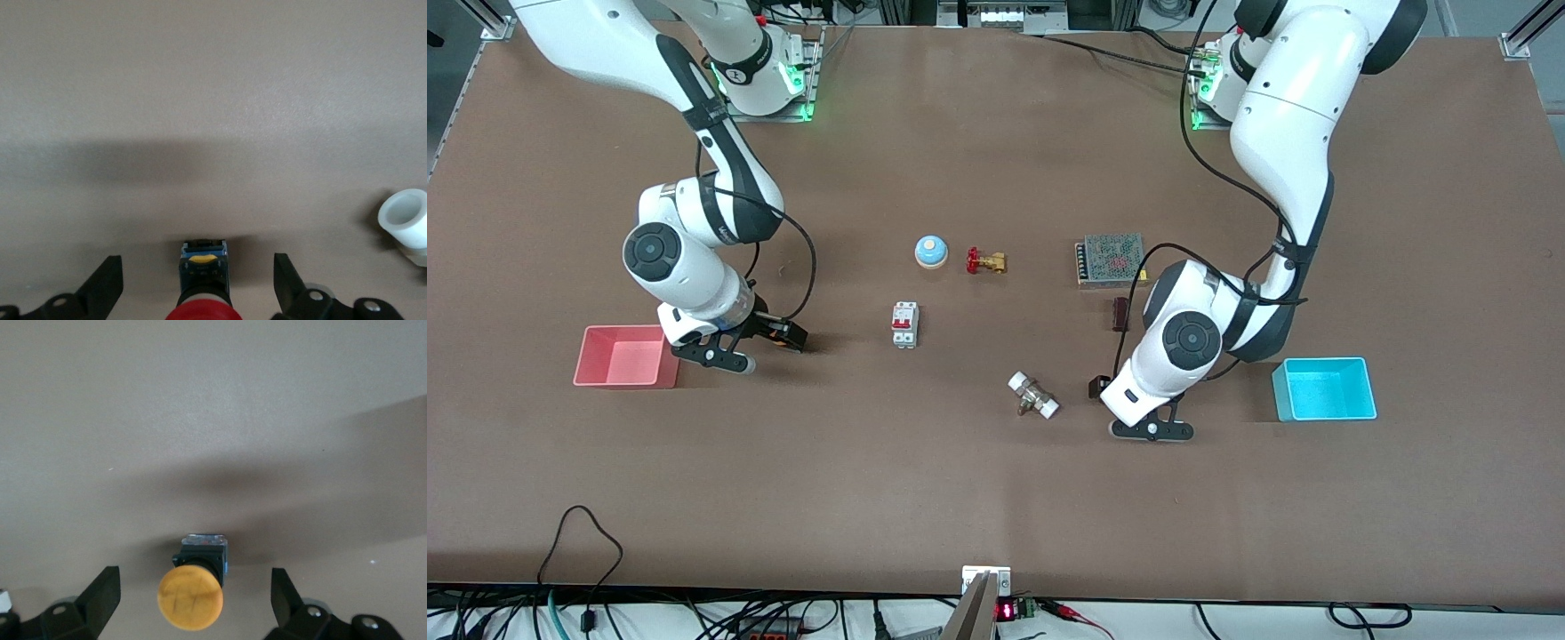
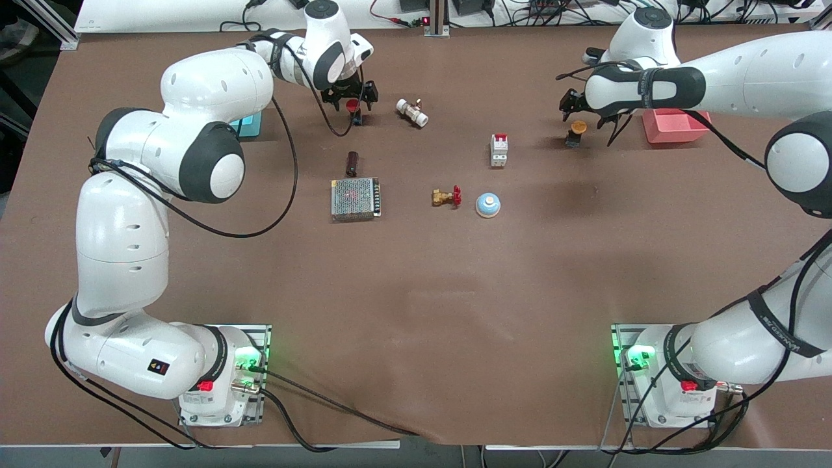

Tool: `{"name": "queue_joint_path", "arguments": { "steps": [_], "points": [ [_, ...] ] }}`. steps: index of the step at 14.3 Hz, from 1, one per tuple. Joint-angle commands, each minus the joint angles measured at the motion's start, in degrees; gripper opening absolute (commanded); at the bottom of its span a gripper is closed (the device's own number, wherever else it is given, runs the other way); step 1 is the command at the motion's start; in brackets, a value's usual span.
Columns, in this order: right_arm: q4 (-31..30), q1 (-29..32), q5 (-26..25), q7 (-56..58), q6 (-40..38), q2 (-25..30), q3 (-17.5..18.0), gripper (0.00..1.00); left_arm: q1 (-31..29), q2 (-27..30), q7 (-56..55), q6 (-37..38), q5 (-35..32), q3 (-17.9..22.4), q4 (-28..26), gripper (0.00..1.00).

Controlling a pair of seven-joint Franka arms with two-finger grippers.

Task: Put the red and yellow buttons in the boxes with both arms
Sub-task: 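Close the right gripper on the yellow button while the left gripper grasps the red, then carry the yellow button to the pink box while the left gripper carries red to cyan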

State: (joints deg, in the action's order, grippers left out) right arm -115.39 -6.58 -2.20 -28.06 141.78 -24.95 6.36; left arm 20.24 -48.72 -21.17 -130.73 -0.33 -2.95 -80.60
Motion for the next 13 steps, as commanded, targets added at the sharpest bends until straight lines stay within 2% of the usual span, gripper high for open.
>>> {"name": "queue_joint_path", "arguments": {
  "steps": [1,2,3,5,6,7,10,13],
  "points": [
    [1.2,-0.1,-3.0,-1.5,0.5,-2.7,0.0,1.0,0.8,0.6,-0.5,-0.7,-0.5,0.4,-1.0,0.8],
    [1.1,-0.1,-4.6,-1.6,0.7,-3.3,0.0,1.0,0.7,0.6,-0.5,-0.7,-0.5,0.4,-1.4,0.57],
    [1.1,-0.1,-5.0,-1.6,0.7,-3.4,0.0,1.0,0.7,0.6,-0.5,-0.6,-0.5,0.3,-1.8,0.44],
    [1.0,0.0,-5.0,-1.1,0.6,-3.6,0.0,1.0,0.4,0.8,-0.6,-0.1,-0.4,0.3,-1.8,0.26],
    [1.1,0.1,-5.0,-1.1,0.6,-3.7,0.0,1.0,0.4,0.9,-0.5,-0.1,-0.5,0.3,-1.8,0.25],
    [1.1,0.1,-5.0,-1.2,0.7,-3.8,0.0,0.96,0.5,1.0,-0.6,-0.1,-0.5,0.3,-1.6,0.21],
    [1.1,0.2,-4.9,-1.6,0.8,-3.9,0.0,0.82,0.1,2.0,-0.1,1.2,-0.5,0.9,-0.9,0.21],
    [1.1,0.2,-4.9,-1.6,0.9,-4.2,0.0,0.68,-0.6,6.0,0.9,4.9,-2.3,2.8,-0.3,0.21]
  ]
}}
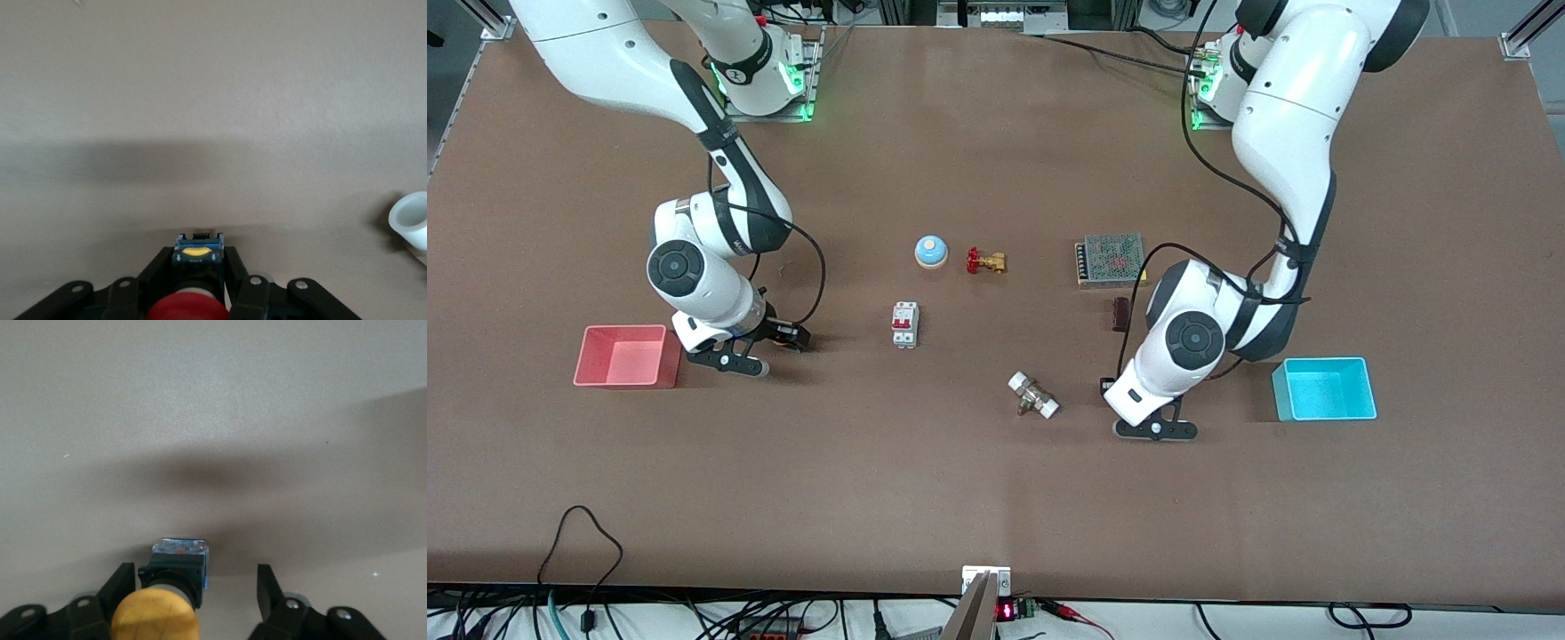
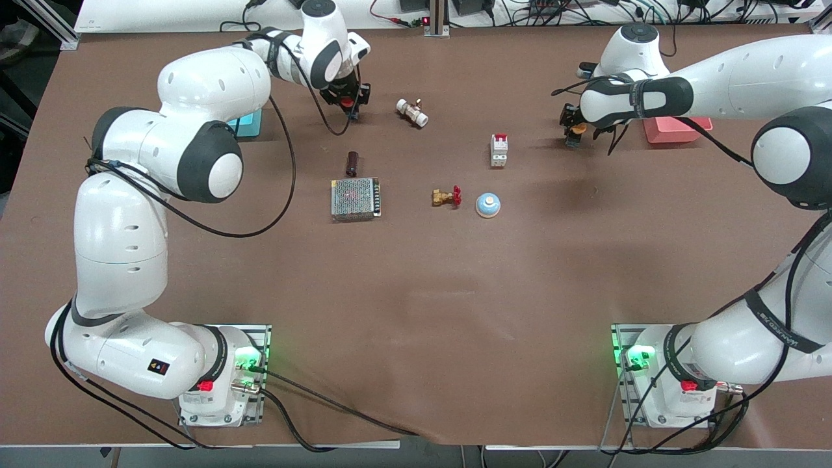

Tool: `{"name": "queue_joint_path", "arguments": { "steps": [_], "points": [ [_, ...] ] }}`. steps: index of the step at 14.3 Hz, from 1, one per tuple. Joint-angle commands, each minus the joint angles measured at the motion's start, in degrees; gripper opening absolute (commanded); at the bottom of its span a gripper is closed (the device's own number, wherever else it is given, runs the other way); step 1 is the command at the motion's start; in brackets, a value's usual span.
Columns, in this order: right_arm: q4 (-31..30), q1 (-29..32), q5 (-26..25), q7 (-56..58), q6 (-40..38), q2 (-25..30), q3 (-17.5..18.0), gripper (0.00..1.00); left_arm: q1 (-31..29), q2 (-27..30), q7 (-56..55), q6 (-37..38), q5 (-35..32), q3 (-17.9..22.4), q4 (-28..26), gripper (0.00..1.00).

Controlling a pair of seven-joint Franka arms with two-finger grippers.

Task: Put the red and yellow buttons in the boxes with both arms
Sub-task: 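Carry the yellow button to the pink box while the left gripper carries red to cyan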

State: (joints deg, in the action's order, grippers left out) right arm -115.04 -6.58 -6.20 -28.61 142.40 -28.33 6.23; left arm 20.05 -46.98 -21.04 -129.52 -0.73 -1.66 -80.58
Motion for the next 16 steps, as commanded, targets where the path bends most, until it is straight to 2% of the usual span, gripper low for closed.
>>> {"name": "queue_joint_path", "arguments": {
  "steps": [1,3,4,5,7,10,12,14,16],
  "points": [
    [0.8,0.2,-0.8,-1.1,0.2,-0.9,0.1,0.59,-0.4,5.7,1.2,5.9,-2.9,2.7,-0.1,0.21],
    [0.8,0.2,-0.8,-1.0,0.3,-0.9,0.2,0.37,-1.1,8.6,2.0,9.1,-4.0,6.0,-0.1,0.21],
    [0.8,0.3,-0.8,-1.0,0.3,-0.9,0.2,0.22,-1.4,9.4,3.3,11.0,-4.5,8.1,0.0,0.21],
    [0.8,0.3,-0.8,-0.7,0.2,-0.9,0.2,0.12,-1.8,10.7,5.5,13.3,-4.5,9.8,0.0,0.21],
    [0.8,0.4,-0.8,0.5,0.2,-0.7,0.2,0.03,-3.5,11.4,9.9,17.9,-4.5,12.5,-0.1,0.22],
    [1.9,1.6,-0.8,5.6,-1.6,1.5,0.1,0.01,-9.9,10.9,15.1,18.3,-3.8,12.4,-2.0,0.23],
    [3.9,3.1,-0.8,9.9,-8.2,4.8,0.0,0.01,-12.7,10.5,17.2,17.1,-3.3,11.9,-4.7,0.23],
    [6.7,5.9,-0.2,19.1,-16.2,8.2,-0.4,0.01,-12.9,10.5,17.7,15.6,-1.8,11.2,-6.8,0.23],
    [7.5,9.5,0.1,28.3,-19.6,10.7,-1.1,0.02,-14.2,9.7,18.4,14.7,-1.0,11.0,-6.9,0.23]
  ]
}}
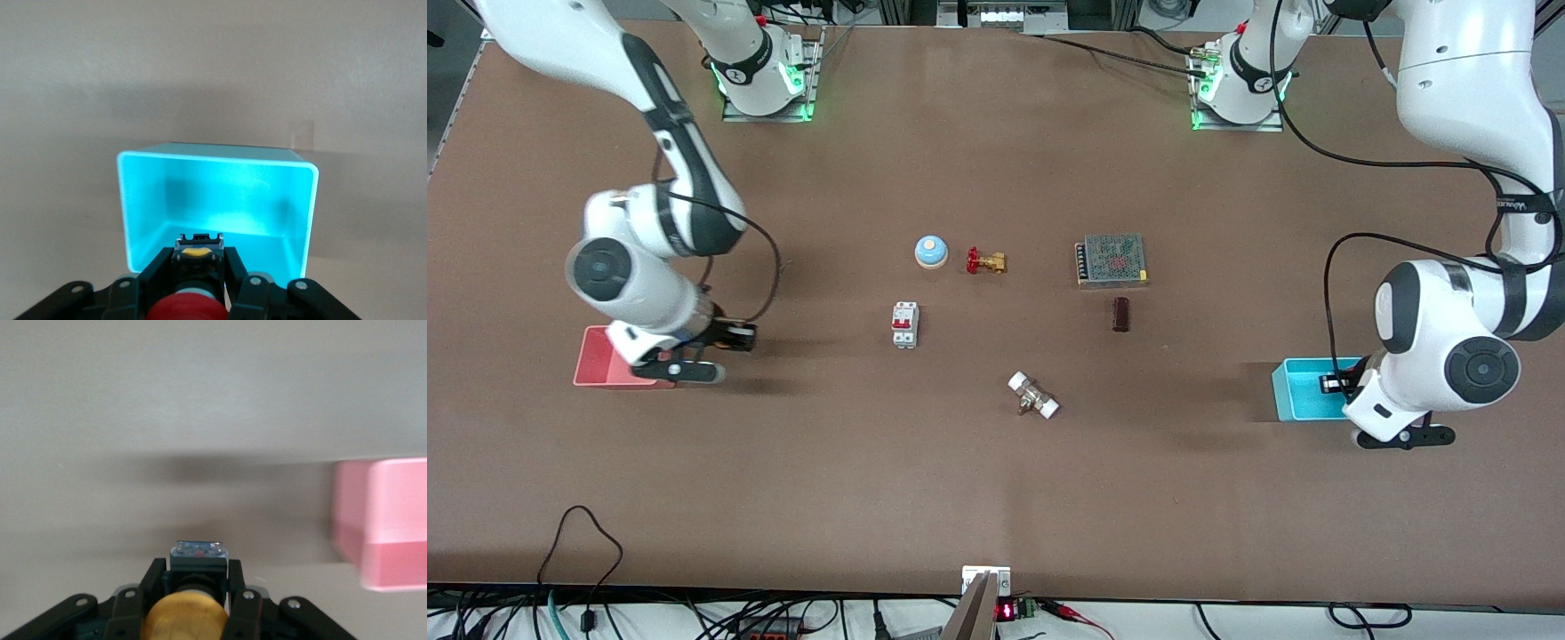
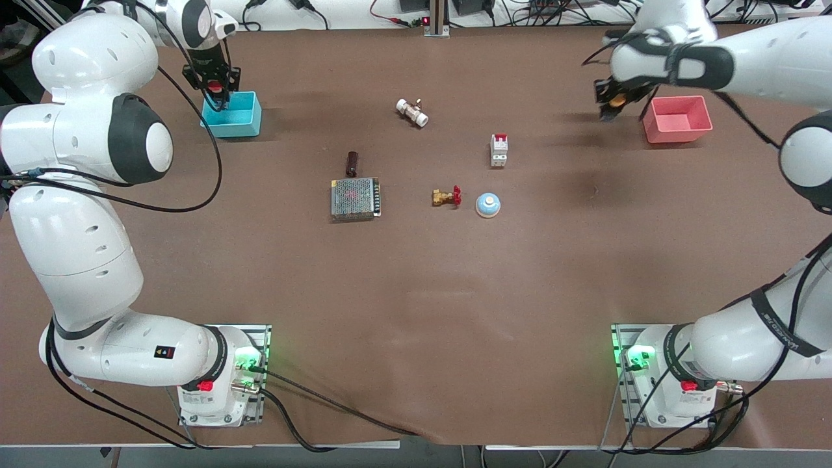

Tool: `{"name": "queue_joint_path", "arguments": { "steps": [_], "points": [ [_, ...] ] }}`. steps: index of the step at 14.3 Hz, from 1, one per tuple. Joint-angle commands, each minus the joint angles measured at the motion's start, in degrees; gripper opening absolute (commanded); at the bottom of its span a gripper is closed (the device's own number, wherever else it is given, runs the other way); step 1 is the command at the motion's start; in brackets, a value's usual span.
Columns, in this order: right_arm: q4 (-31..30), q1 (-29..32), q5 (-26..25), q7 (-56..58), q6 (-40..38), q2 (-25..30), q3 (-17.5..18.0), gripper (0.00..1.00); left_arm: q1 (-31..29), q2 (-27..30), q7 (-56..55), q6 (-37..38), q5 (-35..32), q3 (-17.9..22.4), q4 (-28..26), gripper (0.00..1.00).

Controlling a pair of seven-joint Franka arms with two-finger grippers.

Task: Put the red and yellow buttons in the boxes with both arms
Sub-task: 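Carry the yellow button to the pink box while the left gripper carries red to cyan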

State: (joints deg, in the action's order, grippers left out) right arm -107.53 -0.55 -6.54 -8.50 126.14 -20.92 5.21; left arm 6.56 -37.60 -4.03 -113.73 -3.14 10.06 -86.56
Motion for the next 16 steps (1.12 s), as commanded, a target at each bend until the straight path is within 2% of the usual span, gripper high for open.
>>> {"name": "queue_joint_path", "arguments": {
  "steps": [1,3,6,8,14,15,16],
  "points": [
    [0.5,4.6,0.5,11.7,-3.4,3.9,-1.3,0.02,-1.1,-0.1,1.9,-2.3,2.3,-1.2,-1.2,0.23],
    [1.2,7.2,0.6,17.5,-3.4,4.0,-2.5,0.02,-1.7,-0.7,2.5,-4.8,3.0,-1.2,-2.6,0.23],
    [1.2,8.7,1.8,19.0,-2.3,2.2,-4.6,0.02,-1.9,-1.9,5.0,-10.7,3.1,-1.2,-4.8,0.23],
    [1.2,8.8,4.6,20.0,1.6,-0.5,-5.4,0.02,-2.5,-2.3,5.2,-12.1,3.1,-1.2,-4.9,0.23],
    [1.1,8.8,4.0,24.5,11.1,-6.5,-7.8,0.03,-2.5,-2.9,6.4,-20.3,3.1,-1.3,-9.6,0.25],
    [1.0,8.8,3.9,24.5,11.5,-6.9,-7.9,0.03,-2.5,-2.9,6.4,-20.3,3.1,-1.3,-9.6,0.28],
    [0.6,9.0,3.9,24.4,12.0,-7.2,-8.1,0.03,-2.4,-2.9,6.3,-20.3,3.1,-1.3,-9.6,0.37]
  ]
}}
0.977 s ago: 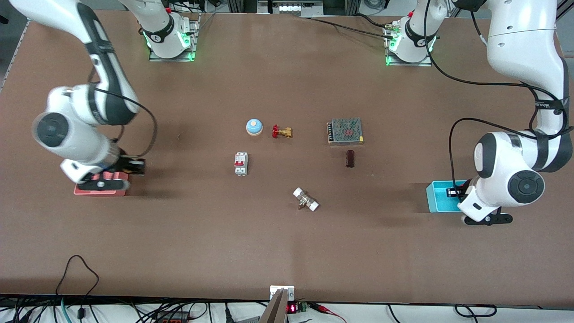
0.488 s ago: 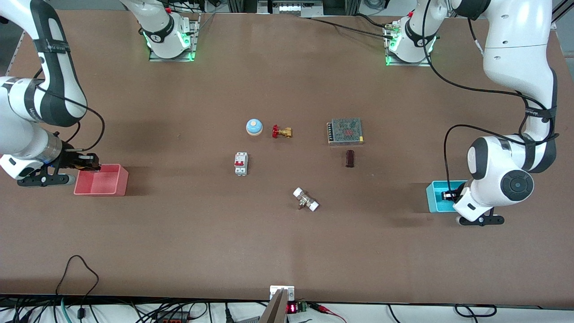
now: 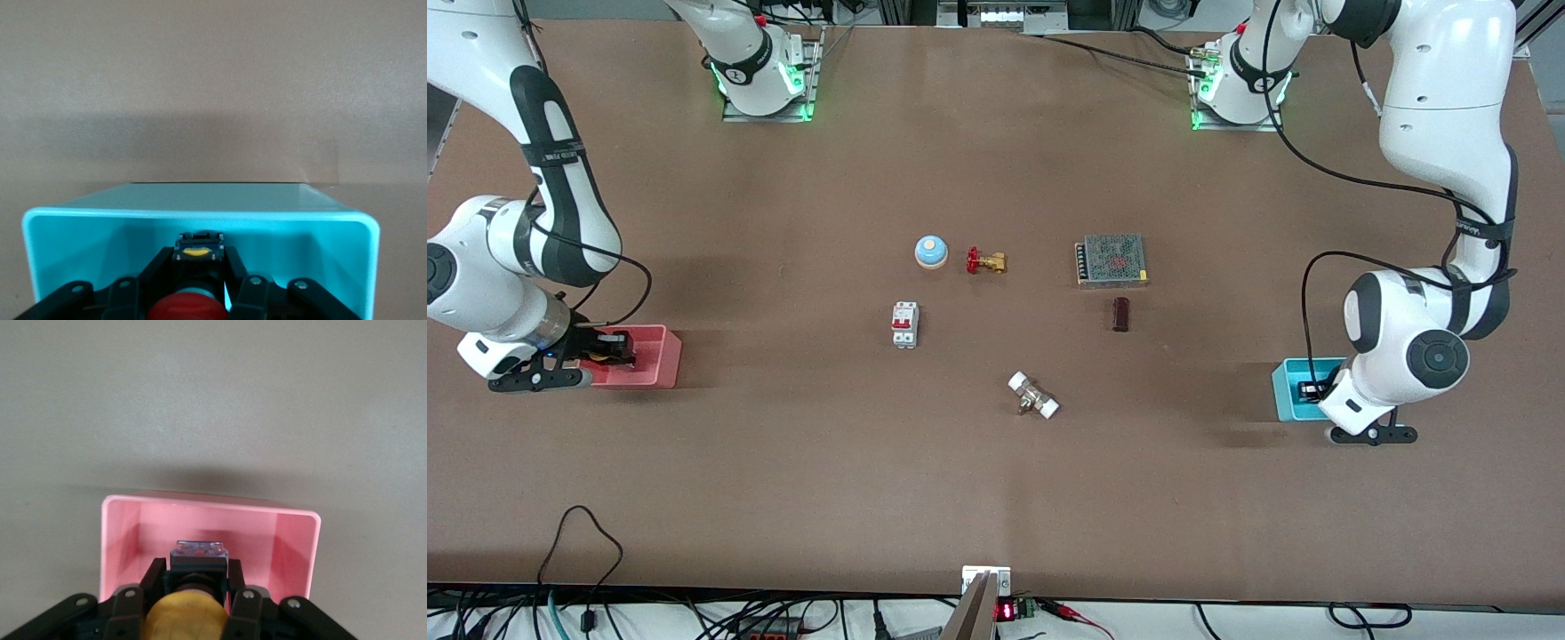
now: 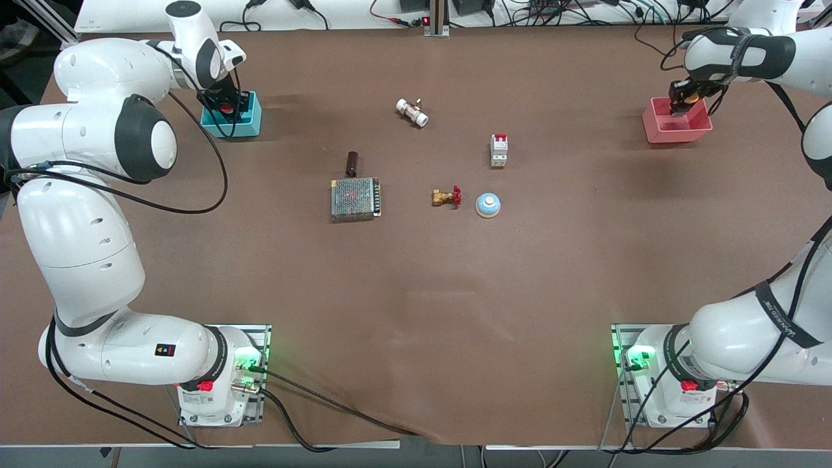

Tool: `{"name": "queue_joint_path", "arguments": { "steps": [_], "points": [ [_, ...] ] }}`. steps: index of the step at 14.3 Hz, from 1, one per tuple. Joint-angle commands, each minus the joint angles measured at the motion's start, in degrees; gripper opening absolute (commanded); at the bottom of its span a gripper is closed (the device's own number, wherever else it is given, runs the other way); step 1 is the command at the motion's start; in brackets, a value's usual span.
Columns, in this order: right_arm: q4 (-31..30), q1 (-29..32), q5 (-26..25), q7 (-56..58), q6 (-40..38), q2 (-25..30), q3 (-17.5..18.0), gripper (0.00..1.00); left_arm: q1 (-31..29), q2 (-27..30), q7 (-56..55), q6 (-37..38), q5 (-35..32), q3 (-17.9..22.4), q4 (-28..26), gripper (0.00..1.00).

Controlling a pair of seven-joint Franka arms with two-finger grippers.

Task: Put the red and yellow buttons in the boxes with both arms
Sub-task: 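Lower and release the yellow button while the left gripper releases the red button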

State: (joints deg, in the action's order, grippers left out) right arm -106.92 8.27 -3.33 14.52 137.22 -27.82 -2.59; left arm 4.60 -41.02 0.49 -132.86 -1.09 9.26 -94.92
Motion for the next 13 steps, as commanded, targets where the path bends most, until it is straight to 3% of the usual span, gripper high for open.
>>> {"name": "queue_joint_path", "arguments": {
  "steps": [1,2,3,6,8,10,12,13],
  "points": [
    [-0.1,0.3,0.7,1.4,1.6,-0.8,-0.3,0.03,-0.4,0.5,1.8,-1.1,1.0,-0.5,-1.2,0.6],
    [-0.1,0.3,0.6,1.4,2.0,-1.3,-0.4,0.03,-0.4,0.8,1.6,-0.9,1.0,-0.5,-1.1,0.8],
    [-0.2,0.3,0.7,1.4,2.4,-1.8,-0.4,0.03,-0.4,1.0,1.6,-0.7,1.0,-0.5,-1.1,0.88],
    [-0.6,0.6,0.7,1.4,3.4,-2.9,-0.4,0.06,-0.4,2.9,1.7,0.8,1.0,-0.5,-1.0,0.99],
    [-0.6,0.9,0.7,1.4,4.1,-3.6,-0.4,0.11,-0.2,5.0,1.7,4.3,1.0,-0.5,-0.5,1.0],
    [-0.6,0.9,0.7,1.4,4.2,-3.8,-0.4,0.31,0.1,8.3,1.8,9.1,0.9,-0.5,-0.3,1.0],
    [-0.6,0.9,0.8,0.9,4.3,-3.8,-0.4,0.87,0.1,12.1,2.4,13.4,0.8,-0.5,0.5,1.0],
    [-0.6,0.9,0.8,0.8,4.2,-3.7,-0.4,0.9,0.2,13.4,2.7,16.0,0.8,-0.6,1.8,1.0]
  ]
}}
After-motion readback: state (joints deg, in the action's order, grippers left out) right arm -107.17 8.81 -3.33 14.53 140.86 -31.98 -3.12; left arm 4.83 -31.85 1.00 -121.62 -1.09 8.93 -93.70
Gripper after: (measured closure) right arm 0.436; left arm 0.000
